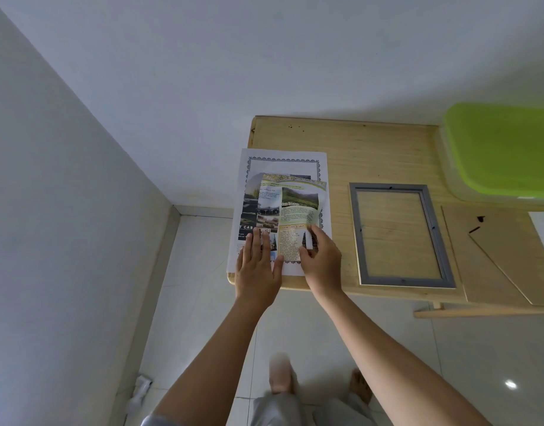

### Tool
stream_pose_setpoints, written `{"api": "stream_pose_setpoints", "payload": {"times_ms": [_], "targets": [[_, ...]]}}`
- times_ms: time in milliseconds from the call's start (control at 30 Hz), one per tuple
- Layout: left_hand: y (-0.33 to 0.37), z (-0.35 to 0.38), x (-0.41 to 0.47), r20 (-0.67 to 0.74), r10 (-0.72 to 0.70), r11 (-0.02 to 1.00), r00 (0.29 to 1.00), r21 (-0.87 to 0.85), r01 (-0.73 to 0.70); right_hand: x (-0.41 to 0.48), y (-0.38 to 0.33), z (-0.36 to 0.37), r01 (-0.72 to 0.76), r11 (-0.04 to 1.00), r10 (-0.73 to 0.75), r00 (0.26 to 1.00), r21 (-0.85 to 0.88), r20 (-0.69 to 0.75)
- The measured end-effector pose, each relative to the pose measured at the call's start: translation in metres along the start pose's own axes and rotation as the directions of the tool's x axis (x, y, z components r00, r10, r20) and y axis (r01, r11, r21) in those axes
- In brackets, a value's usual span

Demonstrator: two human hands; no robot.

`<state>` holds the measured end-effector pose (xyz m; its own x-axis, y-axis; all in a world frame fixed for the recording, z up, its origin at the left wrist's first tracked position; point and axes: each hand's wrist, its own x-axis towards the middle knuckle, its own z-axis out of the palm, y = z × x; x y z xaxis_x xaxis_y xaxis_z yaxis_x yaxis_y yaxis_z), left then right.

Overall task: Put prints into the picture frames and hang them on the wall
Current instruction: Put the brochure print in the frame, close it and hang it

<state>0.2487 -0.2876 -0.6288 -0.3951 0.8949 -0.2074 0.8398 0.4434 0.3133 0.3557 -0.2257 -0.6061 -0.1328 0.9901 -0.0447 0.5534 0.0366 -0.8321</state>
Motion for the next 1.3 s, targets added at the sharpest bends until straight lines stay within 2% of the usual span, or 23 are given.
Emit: {"api": "stream_pose_setpoints", "payload": {"times_ms": [267, 467, 567, 667, 767, 833, 900, 967, 1033, 1100, 1300], "targets": [[-0.002, 0.000, 0.000, 0.009, 0.006, 1.000, 1.000, -0.001, -0.006, 0.005, 0.006, -0.018, -0.251, 0.944, 0.262, 0.965, 0.215, -0.023], [0.003, -0.013, 0.004, 0.087, -0.011, 1.000, 0.996, -0.023, 0.014, 0.006, 0.007, -0.030, -0.292, 0.870, 0.288, 0.955, 0.397, 0.071], [0.009, -0.030, 0.008, 0.090, -0.025, 0.994, 0.996, -0.102, 0.035, 0.009, -0.005, -0.038, -0.201, 0.884, 0.201, 0.979, 0.423, 0.045], [0.028, -0.057, 0.020, -0.042, -0.011, 0.959, 0.999, -0.283, -0.001, 0.013, -0.017, -0.052, -0.057, 0.912, 0.068, 0.998, 0.406, -0.013], [0.061, -0.092, 0.038, -0.098, 0.036, 0.800, 0.995, -0.593, -0.087, 0.019, -0.025, -0.071, 0.149, 0.949, -0.121, 0.986, 0.276, -0.117], [0.089, -0.116, 0.044, -0.065, 0.065, 0.705, 0.996, -0.703, -0.092, 0.022, -0.029, -0.086, 0.331, 0.933, -0.302, 0.934, 0.142, -0.191], [0.114, -0.130, 0.048, -0.041, 0.107, 0.650, 0.993, -0.753, -0.102, 0.022, -0.030, -0.101, 0.445, 0.895, -0.427, 0.877, 0.037, -0.218], [0.132, -0.137, 0.047, -0.040, 0.137, 0.607, 0.990, -0.786, -0.115, 0.022, -0.031, -0.114, 0.496, 0.868, -0.489, 0.847, -0.020, -0.210], [0.146, -0.136, 0.048, -0.056, 0.158, 0.624, 0.986, -0.768, -0.144, 0.021, -0.029, -0.127, 0.536, 0.840, -0.541, 0.820, -0.082, -0.187], [0.157, -0.134, 0.047, -0.072, 0.189, 0.648, 0.979, -0.740, -0.180, 0.019, -0.025, -0.139, 0.567, 0.815, -0.579, 0.799, -0.115, -0.164], [0.180, -0.121, 0.046, -0.051, 0.265, 0.568, 0.963, -0.799, -0.198, 0.017, -0.005, -0.163, 0.596, 0.776, -0.626, 0.769, -0.205, -0.133]]}}
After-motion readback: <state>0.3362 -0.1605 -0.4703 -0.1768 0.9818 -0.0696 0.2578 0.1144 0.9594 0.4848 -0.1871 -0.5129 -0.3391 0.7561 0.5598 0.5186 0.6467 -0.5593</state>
